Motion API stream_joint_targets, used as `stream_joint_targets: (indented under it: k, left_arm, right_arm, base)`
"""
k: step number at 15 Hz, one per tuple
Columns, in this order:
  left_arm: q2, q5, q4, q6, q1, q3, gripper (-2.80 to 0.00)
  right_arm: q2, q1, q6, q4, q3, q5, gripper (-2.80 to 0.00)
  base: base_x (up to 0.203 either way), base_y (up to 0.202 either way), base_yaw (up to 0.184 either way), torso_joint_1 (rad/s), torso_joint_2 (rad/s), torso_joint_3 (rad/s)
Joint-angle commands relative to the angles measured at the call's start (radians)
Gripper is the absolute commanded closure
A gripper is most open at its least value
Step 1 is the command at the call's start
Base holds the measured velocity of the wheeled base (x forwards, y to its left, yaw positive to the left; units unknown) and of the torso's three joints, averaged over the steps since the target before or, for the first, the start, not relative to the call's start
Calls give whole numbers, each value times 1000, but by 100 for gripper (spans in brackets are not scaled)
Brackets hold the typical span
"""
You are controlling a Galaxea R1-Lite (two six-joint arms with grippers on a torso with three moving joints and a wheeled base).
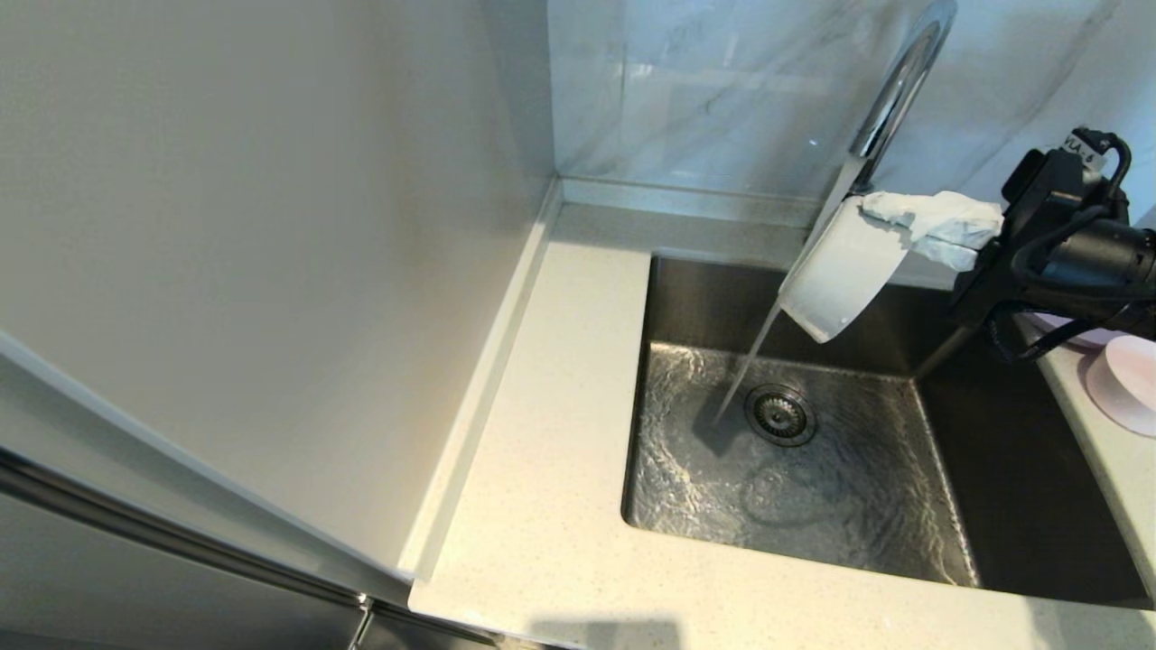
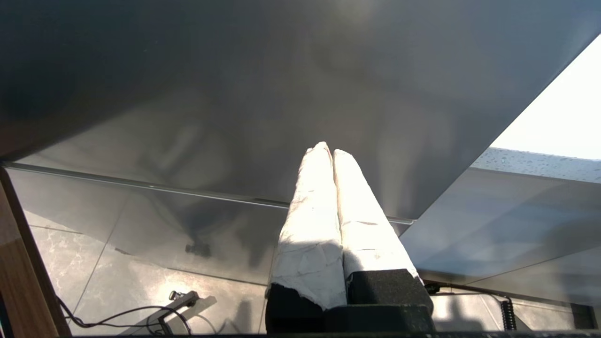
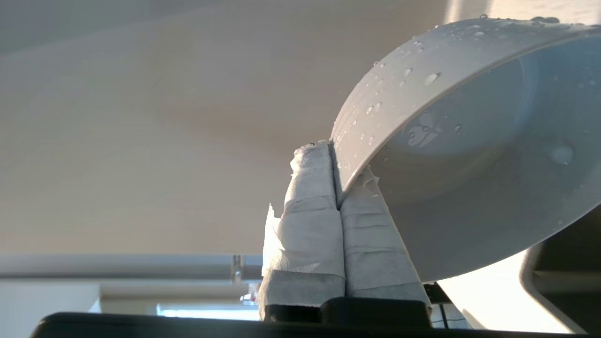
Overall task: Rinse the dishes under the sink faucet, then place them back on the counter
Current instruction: Rinse the bowl, then place the bowl on the table
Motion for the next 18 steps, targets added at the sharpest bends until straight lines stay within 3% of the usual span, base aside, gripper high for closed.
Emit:
stream_joint_targets:
  k: [1, 6, 12, 18]
  left_arm:
    - [0, 1, 0, 0, 0, 0, 0]
    - [0, 0, 0, 0, 0, 0, 0]
    - [0, 1, 0, 0, 0, 0, 0]
    - [0, 1, 0, 0, 0, 0, 0]
  right_arm:
    - [50, 24, 11, -44, -9, 4, 0]
    - [142, 15, 5, -60, -73, -2, 0]
    - [218, -52, 4, -61, -159, -7, 0]
    - [149, -135, 38, -55, -126, 7, 0]
  base:
    - [0, 0, 0, 0, 0, 0]
    - [0, 0, 0, 0, 0, 0]
    - [0, 0, 0, 0, 0, 0]
    - [0, 0, 0, 0, 0, 0]
